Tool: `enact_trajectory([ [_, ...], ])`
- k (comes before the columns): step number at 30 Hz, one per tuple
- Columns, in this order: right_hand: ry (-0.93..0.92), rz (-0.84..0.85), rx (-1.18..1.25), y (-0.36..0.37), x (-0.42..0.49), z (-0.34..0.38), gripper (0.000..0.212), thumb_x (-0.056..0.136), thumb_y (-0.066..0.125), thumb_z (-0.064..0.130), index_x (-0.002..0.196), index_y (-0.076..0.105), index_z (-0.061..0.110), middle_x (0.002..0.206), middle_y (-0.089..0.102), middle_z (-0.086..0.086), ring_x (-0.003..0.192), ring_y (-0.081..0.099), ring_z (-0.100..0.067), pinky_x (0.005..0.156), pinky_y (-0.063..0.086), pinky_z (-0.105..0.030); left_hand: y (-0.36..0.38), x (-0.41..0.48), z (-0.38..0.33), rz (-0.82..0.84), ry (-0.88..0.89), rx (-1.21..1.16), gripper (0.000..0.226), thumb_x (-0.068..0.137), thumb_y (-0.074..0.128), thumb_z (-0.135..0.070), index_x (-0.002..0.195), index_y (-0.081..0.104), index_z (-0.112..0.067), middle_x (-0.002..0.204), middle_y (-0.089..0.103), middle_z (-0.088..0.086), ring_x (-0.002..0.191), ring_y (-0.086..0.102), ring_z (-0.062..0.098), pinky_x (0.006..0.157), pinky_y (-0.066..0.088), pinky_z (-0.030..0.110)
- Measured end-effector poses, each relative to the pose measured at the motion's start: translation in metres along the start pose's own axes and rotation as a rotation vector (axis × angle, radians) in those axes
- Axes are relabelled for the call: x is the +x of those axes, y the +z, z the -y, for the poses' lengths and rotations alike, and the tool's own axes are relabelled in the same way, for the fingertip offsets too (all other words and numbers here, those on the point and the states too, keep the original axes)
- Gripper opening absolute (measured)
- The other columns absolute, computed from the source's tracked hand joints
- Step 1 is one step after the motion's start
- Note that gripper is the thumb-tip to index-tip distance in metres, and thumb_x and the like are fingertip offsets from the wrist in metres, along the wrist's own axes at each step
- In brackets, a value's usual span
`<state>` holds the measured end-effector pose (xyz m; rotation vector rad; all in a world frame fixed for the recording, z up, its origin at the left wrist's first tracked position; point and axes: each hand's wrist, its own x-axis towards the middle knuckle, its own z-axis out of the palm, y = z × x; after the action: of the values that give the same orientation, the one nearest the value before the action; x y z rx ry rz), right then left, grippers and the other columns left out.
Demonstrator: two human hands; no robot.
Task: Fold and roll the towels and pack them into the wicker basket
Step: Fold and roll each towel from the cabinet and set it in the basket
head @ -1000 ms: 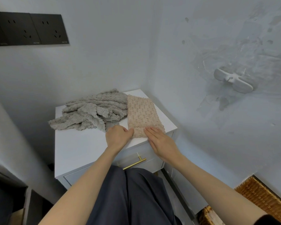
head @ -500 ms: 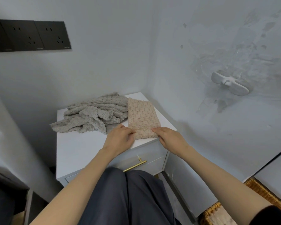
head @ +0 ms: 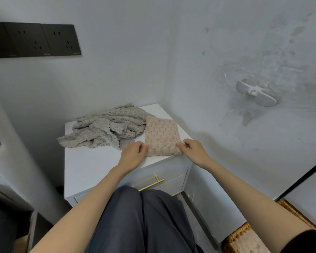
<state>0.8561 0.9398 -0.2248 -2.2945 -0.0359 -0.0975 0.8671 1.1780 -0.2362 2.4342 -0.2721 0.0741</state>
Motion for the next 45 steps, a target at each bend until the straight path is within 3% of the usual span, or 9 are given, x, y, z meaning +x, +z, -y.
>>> enact_trajectory([
  [4, 0.107, -0.088, 0.040, 0.008, -0.001, -0.002, 0.039, 0.091, 0.059, 0.041, 0.065, 0.048, 0.014, 0.058, 0.044, 0.007, 0.055, 0.041, -0.010, 0.054, 0.031, -0.025, 0.009, 0.005, -0.002, -0.026, -0.059, 0.045, 0.038, 0.101, 0.036, -0.039, 0.078, 0.050, -0.012, 0.068, 0.050, -0.005, 0.072, 0.049, 0.020, 0.072, 0.034, 0.035],
  [10, 0.262, -0.233, -0.002, 0.022, 0.000, -0.001, 0.030, 0.084, 0.062, 0.052, 0.089, 0.056, 0.023, 0.081, 0.062, 0.007, 0.084, 0.058, -0.015, 0.066, 0.042, -0.028, 0.017, 0.013, -0.005, -0.090, -0.118, 0.085, 0.048, 0.099, 0.038, -0.044, 0.060, 0.035, -0.017, 0.056, 0.041, -0.006, 0.058, 0.042, 0.016, 0.065, 0.031, 0.032],
  [16, -0.047, -0.452, -0.323, 0.033, -0.008, 0.012, 0.015, 0.091, 0.060, 0.023, 0.103, 0.061, 0.016, 0.101, 0.058, -0.001, 0.100, 0.049, -0.022, 0.081, 0.042, -0.036, 0.018, 0.019, -0.005, -0.066, -0.147, 0.128, 0.050, 0.098, 0.039, -0.047, 0.059, 0.034, -0.017, 0.056, 0.040, -0.005, 0.060, 0.043, 0.020, 0.073, 0.040, 0.034],
  [22, -0.608, -0.241, -0.449, 0.062, -0.024, 0.023, 0.036, 0.083, 0.064, -0.005, 0.118, 0.065, 0.001, 0.121, 0.065, -0.012, 0.115, 0.060, -0.030, 0.104, 0.043, -0.045, 0.017, 0.019, -0.006, -0.045, -0.178, 0.101, 0.044, 0.095, 0.043, -0.045, 0.061, 0.042, -0.017, 0.060, 0.049, -0.004, 0.067, 0.051, 0.023, 0.077, 0.043, 0.036],
  [32, -0.619, -0.116, -0.655, 0.046, -0.017, 0.005, 0.039, 0.090, 0.062, 0.005, 0.128, 0.058, 0.000, 0.130, 0.059, -0.016, 0.120, 0.057, -0.031, 0.105, 0.042, -0.044, 0.009, 0.017, -0.019, -0.043, -0.212, 0.127, 0.046, 0.092, 0.048, -0.040, 0.053, 0.034, -0.018, 0.066, 0.060, 0.008, 0.076, 0.063, 0.031, 0.065, 0.040, 0.031],
  [36, -0.562, 0.118, -0.832, 0.031, -0.007, -0.005, 0.049, 0.104, 0.028, 0.008, 0.151, 0.015, 0.010, 0.158, 0.018, -0.009, 0.146, 0.019, -0.021, 0.119, 0.006, -0.029, 0.007, 0.018, -0.023, -0.079, -0.213, 0.195, 0.046, 0.092, 0.048, -0.040, 0.054, 0.035, -0.017, 0.086, 0.068, 0.017, 0.077, 0.064, 0.033, 0.060, 0.034, 0.027],
  [40, -0.552, 0.106, -0.876, 0.018, -0.008, -0.013, 0.055, 0.102, 0.026, 0.003, 0.152, 0.005, 0.011, 0.160, 0.009, -0.008, 0.147, 0.010, -0.019, 0.115, -0.003, -0.023, 0.009, 0.016, -0.023, -0.114, -0.223, 0.253, 0.040, 0.093, 0.049, -0.045, 0.076, 0.058, -0.010, 0.092, 0.068, 0.013, 0.081, 0.063, 0.029, 0.060, 0.040, 0.029],
  [42, -0.531, 0.101, -0.882, 0.016, -0.008, -0.014, 0.057, 0.101, 0.030, 0.003, 0.152, 0.007, 0.012, 0.160, 0.012, -0.006, 0.146, 0.013, -0.019, 0.113, 0.000, -0.021, 0.008, 0.012, -0.021, -0.186, -0.125, 0.216, 0.030, 0.094, 0.053, -0.039, 0.095, 0.059, -0.010, 0.098, 0.061, 0.006, 0.092, 0.058, 0.025, 0.069, 0.045, 0.033],
  [45, -0.441, 0.085, -0.811, 0.017, -0.008, -0.009, 0.060, 0.096, 0.039, 0.000, 0.150, 0.018, 0.014, 0.155, 0.028, -0.006, 0.139, 0.030, -0.022, 0.108, 0.031, -0.029, 0.010, 0.007, -0.015, -0.213, 0.223, 0.167, 0.013, 0.093, 0.055, -0.011, 0.096, 0.068, -0.010, 0.100, 0.065, 0.004, 0.098, 0.055, 0.025, 0.079, 0.044, 0.034],
])
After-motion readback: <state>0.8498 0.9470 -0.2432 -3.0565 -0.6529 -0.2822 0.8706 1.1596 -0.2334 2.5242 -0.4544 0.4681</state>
